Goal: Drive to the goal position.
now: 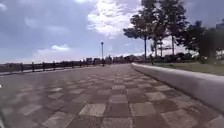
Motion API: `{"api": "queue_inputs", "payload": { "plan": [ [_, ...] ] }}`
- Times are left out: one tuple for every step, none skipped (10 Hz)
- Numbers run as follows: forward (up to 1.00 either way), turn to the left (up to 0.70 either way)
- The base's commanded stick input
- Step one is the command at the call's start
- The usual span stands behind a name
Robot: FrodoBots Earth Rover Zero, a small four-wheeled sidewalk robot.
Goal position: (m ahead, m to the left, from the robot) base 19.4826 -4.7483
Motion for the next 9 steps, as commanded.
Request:
{"api": "queue_inputs", "payload": {
  "plan": [
    [0.45,0.0],
    [0.45,0.0],
    [0.45,0.0],
    [0.45,0.0],
    [0.45,0.0],
    [0.45,0.0],
    [0.45,0.0],
    [0.45,0.0],
    [0.45,0.0]
  ]
}}
